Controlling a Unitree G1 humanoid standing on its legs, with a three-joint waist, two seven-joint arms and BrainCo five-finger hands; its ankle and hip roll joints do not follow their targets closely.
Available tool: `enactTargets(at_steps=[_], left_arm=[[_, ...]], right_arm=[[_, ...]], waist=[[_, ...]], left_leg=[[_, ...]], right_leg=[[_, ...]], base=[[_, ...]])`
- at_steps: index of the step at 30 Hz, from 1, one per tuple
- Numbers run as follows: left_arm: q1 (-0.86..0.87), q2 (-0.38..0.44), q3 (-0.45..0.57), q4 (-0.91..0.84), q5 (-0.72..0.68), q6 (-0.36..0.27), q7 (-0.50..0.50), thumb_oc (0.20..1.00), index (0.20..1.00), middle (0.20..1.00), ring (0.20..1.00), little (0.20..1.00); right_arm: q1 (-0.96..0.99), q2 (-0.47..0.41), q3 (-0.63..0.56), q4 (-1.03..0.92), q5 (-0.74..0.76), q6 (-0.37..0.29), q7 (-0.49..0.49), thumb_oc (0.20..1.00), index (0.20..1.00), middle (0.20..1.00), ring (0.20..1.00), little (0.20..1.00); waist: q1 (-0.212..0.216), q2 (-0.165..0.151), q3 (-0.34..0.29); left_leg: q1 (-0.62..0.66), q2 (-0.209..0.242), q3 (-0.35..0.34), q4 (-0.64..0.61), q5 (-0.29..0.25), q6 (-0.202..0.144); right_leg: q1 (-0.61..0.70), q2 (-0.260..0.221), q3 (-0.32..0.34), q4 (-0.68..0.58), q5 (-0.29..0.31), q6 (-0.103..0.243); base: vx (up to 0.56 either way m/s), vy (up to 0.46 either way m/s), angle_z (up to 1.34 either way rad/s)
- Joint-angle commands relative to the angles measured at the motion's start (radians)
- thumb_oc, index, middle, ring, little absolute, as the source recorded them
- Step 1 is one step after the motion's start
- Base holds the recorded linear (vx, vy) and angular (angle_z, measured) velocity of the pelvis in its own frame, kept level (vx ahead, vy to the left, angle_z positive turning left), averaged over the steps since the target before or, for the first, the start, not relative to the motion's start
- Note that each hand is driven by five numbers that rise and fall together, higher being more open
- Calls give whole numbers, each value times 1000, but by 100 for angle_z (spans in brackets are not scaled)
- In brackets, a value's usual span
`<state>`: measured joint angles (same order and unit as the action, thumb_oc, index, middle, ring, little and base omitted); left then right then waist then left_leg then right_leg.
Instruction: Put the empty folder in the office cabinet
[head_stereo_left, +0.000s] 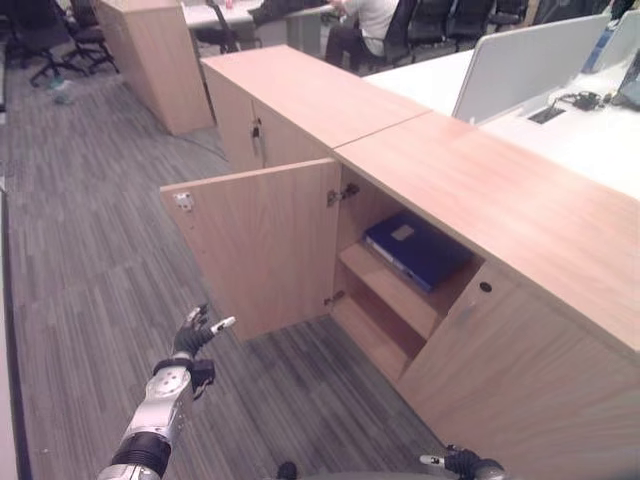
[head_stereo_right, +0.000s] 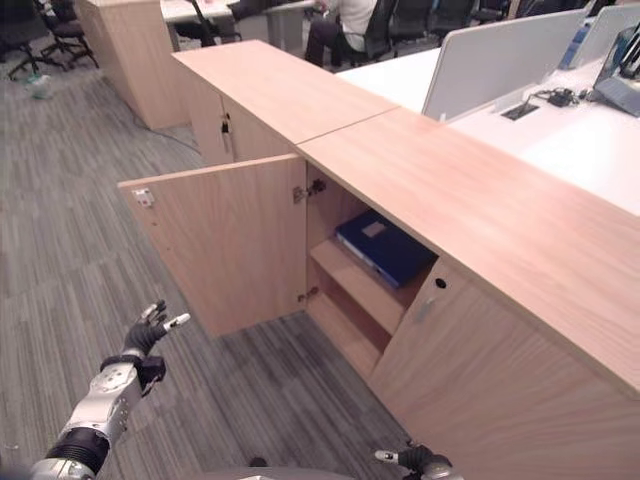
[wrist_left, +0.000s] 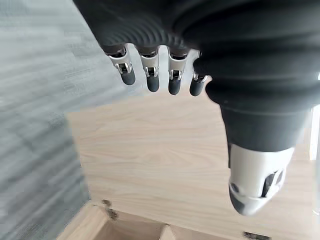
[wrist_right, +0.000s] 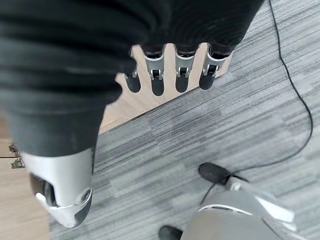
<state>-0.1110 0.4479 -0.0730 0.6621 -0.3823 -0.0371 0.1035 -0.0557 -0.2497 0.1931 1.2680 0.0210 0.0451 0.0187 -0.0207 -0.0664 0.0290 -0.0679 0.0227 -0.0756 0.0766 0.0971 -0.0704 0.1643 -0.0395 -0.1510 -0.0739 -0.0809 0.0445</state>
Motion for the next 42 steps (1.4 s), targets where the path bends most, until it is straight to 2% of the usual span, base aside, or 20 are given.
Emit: enactTargets(at_steps=[1, 2, 3, 4, 5, 6, 9, 10, 14, 17, 21, 22, 25, 26, 27, 29, 32, 37, 41, 42], left_arm=[[-52, 55, 61, -68, 16, -34, 25, 1000, 1000, 1000, 1000, 1000], [-51, 55, 61, -69, 16, -34, 25, 1000, 1000, 1000, 1000, 1000], [-39, 70, 92, -50, -7, -37, 34, 1000, 1000, 1000, 1000, 1000], [-40, 70, 92, -49, -7, -38, 34, 1000, 1000, 1000, 1000, 1000], [-40, 82, 116, -25, -25, -29, 30, 1000, 1000, 1000, 1000, 1000], [-23, 100, 137, -20, -18, -22, 29, 1000, 1000, 1000, 1000, 1000], [-31, 143, 162, 4, -12, -14, 25, 1000, 1000, 1000, 1000, 1000], [-32, 144, 162, 5, -12, -15, 25, 1000, 1000, 1000, 1000, 1000], [-138, 223, 139, 87, 9, -13, 30, 1000, 1000, 1000, 1000, 1000], [-223, 272, 107, 169, 12, -18, 41, 1000, 1000, 1000, 1000, 1000], [-292, 320, 85, 225, 18, -23, 49, 1000, 1000, 1000, 1000, 1000], [-316, 349, 78, 234, 34, -21, 50, 1000, 1000, 1000, 1000, 1000], [-327, 374, 85, 228, 32, -18, 51, 1000, 1000, 1000, 1000, 1000], [-327, 374, 85, 228, 32, -17, 51, 1000, 1000, 1000, 1000, 1000], [-306, 382, 101, 222, 35, -19, 51, 1000, 1000, 1000, 1000, 1000], [-298, 383, 109, 208, 31, -21, 56, 1000, 1000, 1000, 1000, 1000], [-278, 376, 123, 186, 23, -25, 58, 1000, 1000, 1000, 1000, 1000], [-252, 357, 135, 206, -4, -25, 59, 1000, 1000, 1000, 1000, 1000], [-252, 360, 133, 213, -2, -26, 58, 1000, 1000, 1000, 1000, 1000], [-257, 350, 131, 215, -14, -26, 57, 1000, 1000, 1000, 1000, 1000]], right_arm=[[1, -35, 9, 19, 46, -4, -24, 1000, 1000, 1000, 1000, 1000], [1, -35, 9, 19, 46, -4, -24, 1000, 1000, 1000, 1000, 1000], [-4, -60, 0, 35, 33, 6, -20, 1000, 1000, 1000, 1000, 1000], [-5, -60, 0, 35, 33, 6, -20, 1000, 1000, 1000, 1000, 1000], [-1, -65, 3, 31, 24, 9, -9, 1000, 1000, 1000, 1000, 1000], [15, -72, 3, 27, 13, 10, -6, 1000, 1000, 1000, 1000, 1000], [29, -82, -9, 36, 12, 12, 2, 1000, 1000, 1000, 1000, 1000], [29, -82, -9, 36, 12, 12, 2, 1000, 1000, 1000, 1000, 1000], [57, -101, -62, 79, 35, 9, 8, 1000, 1000, 1000, 1000, 1000], [59, -104, -80, 93, 54, 11, 5, 1000, 1000, 1000, 1000, 1000], [62, -98, -76, 91, 62, 9, 13, 1000, 1000, 1000, 1000, 1000], [52, -98, -70, 88, 65, 10, 16, 1000, 1000, 1000, 1000, 1000], [28, -99, -59, 82, 57, 12, 25, 1000, 1000, 1000, 1000, 1000], [28, -99, -59, 82, 57, 12, 25, 1000, 1000, 1000, 1000, 1000], [16, -95, -47, 79, 50, 13, 32, 1000, 1000, 1000, 1000, 1000], [1, -94, -31, 74, 43, 15, 34, 1000, 1000, 1000, 1000, 1000], [6, -81, -23, 80, 45, 15, 32, 1000, 1000, 1000, 1000, 1000], [21, -99, -41, 87, 74, 12, 16, 1000, 1000, 1000, 1000, 1000], [29, -109, -33, 90, 69, 10, 15, 1000, 1000, 1000, 1000, 1000], [31, -116, -31, 84, 75, 5, 8, 1000, 1000, 1000, 1000, 1000]], waist=[[8, -12, 19], [8, -12, 19], [32, -19, 30], [32, -18, 29], [28, -16, 27], [39, -7, 20], [43, 7, 10], [44, 6, 13], [8, 35, -23], [-8, 49, -44], [-10, 57, -49], [-7, 62, -48], [14, 74, -33], [14, 74, -33], [23, 75, -19], [30, 75, -7], [31, 65, -11], [22, 31, -35], [20, 21, -39], [20, 5, -7]], left_leg=[[21, 52, 107, 223, -178, 7], [21, 52, 108, 223, -178, 7], [-86, 15, 50, 256, -138, 8], [-92, 16, 49, 263, -141, 7], [-79, 32, 38, 263, -132, -3], [-40, 17, -14, 233, -137, -4], [6, 6, -91, 164, -159, -8], [12, 7, -90, 158, -157, -8], [104, 48, -42, -64, -143, -13], [134, 42, -22, -130, -135, -8], [151, 18, -4, -136, -151, 8], [151, 2, 6, -124, -169, 22], [145, -17, 43, -88, -199, 53], [144, -17, 44, -88, -199, 53], [156, -13, 67, -88, -205, 57], [155, -4, 83, -86, -201, 52], [159, 9, 84, -85, -198, 41], [184, 83, 63, -105, -169, -15], [190, 118, 59, -96, -164, -35], [121, 138, 67, 64, -123, -53]], right_leg=[[-119, -4, 12, 36, 73, 28], [-119, -4, 12, 36, 73, 28], [-122, -13, 32, 61, 60, 19], [-125, -12, 32, 62, 59, 19], [-118, -3, 54, 64, 57, 14], [-96, 2, 72, 45, 58, 14], [-84, 6, 91, 36, 53, 17], [-81, 6, 92, 35, 53, 16], [-84, -5, 49, 10, 53, 39], [-95, -29, 38, -5, 73, 62], [-96, -54, 52, -6, 83, 81], [-103, -71, 63, 8, 84, 93], [-156, -108, 77, 134, 67, 113], [-157, -108, 77, 135, 67, 113], [-188, -120, 64, 165, 82, 124], [-201, -125, 24, 131, 104, 128], [-181, -114, 7, 95, 99, 115], [-110, -43, -34, 14, 73, 75], [-92, -6, -35, 4, 52, 51], [-80, 16, -33, 14, 33, 24]], base=[[35, -19, 12], [69, -58, -7], [30, -37, -7], [78, -37, -12], [166, 39, -23], [210, 60, -35], [146, 72, -28], [123, 112, -17], [77, 186, 11], [59, 220, 13], [54, 177, -15], [20, 162, -21], [12, 146, -25], [17, 49, -57], [-3, -10, -58], [-11, -83, -57], [69, -146, -17], [113, -243, 19], [44, -231, 19], [-43, -189, 3]])
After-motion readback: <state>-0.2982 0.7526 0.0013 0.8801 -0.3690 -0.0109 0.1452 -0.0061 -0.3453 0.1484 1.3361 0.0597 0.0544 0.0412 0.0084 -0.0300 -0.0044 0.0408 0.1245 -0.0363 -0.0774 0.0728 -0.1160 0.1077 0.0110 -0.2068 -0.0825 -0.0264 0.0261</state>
